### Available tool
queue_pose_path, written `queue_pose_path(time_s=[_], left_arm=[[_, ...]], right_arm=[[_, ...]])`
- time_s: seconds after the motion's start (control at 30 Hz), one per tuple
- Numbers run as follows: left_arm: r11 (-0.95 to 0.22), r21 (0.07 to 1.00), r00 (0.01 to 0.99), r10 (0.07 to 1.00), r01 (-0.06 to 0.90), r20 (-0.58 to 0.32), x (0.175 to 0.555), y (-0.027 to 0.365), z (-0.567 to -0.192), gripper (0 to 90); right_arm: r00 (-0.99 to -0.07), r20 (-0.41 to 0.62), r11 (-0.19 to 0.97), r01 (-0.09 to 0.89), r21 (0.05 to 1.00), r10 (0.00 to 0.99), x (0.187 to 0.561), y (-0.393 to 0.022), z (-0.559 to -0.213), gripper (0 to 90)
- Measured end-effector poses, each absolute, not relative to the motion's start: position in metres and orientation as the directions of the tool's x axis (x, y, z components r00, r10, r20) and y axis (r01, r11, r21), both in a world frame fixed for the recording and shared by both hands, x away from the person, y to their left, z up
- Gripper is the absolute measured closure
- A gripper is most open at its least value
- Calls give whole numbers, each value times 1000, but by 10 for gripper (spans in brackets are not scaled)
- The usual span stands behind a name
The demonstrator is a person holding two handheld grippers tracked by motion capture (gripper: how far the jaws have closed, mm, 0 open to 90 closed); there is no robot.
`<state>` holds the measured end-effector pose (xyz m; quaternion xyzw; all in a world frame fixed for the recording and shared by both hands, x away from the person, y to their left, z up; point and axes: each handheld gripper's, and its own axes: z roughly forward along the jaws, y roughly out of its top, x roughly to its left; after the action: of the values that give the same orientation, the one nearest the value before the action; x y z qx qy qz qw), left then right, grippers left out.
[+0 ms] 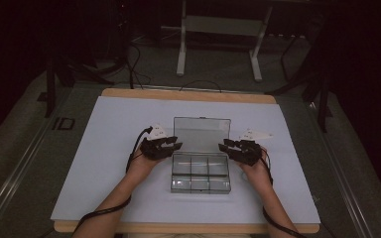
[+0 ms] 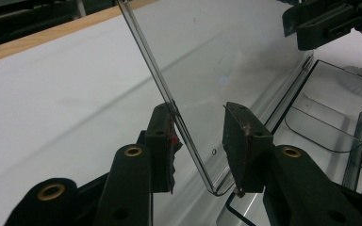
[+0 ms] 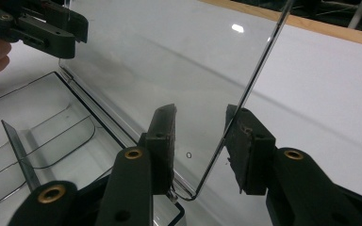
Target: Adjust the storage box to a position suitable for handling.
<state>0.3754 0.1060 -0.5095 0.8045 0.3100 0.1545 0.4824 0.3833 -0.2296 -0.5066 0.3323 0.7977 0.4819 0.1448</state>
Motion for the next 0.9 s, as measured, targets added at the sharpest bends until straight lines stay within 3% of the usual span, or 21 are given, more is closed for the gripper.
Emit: queue_pose_path(time_s=[0.23,0.73,0.9], left_arm=[[-340,861,740,670,378,-60,378,104,-510,604],[-306,854,718,688,420,-106,381,105,-514,581],[-317,838,716,687,445,-120,383,103,-516,526]], right_arm=[[-722,108,312,422,851,684,386,-226,-509,575],[-691,181,271,492,828,700,390,-227,-511,567],[-670,227,249,536,807,707,393,-228,-512,560]])
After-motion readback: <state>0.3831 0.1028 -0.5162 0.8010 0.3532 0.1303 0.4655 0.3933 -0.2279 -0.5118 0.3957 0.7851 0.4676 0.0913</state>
